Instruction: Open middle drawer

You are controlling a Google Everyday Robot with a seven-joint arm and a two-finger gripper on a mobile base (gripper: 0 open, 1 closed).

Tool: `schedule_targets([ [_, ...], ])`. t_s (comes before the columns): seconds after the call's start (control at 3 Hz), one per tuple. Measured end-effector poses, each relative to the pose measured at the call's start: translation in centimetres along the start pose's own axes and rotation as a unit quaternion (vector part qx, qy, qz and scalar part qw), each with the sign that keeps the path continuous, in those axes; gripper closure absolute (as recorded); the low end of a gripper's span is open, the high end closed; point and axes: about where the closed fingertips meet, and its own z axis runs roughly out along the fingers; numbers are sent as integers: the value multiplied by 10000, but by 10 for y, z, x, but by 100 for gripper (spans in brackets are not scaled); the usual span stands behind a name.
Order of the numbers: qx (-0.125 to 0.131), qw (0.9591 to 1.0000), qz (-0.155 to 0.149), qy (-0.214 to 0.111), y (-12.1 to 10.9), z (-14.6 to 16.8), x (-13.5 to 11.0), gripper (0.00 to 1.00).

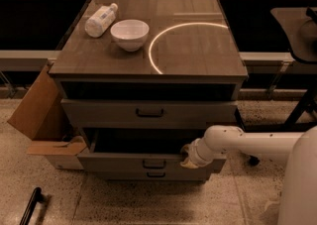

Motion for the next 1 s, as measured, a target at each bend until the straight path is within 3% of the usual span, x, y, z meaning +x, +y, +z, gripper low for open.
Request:
schedule_targets([
  [0.33,0,10000,0,0,-1,-8,-4,93],
  [0.67,0,10000,0,0,-2,-14,-6,100],
  [1.0,-19,9998,19,-198,29,-24,-4,100],
])
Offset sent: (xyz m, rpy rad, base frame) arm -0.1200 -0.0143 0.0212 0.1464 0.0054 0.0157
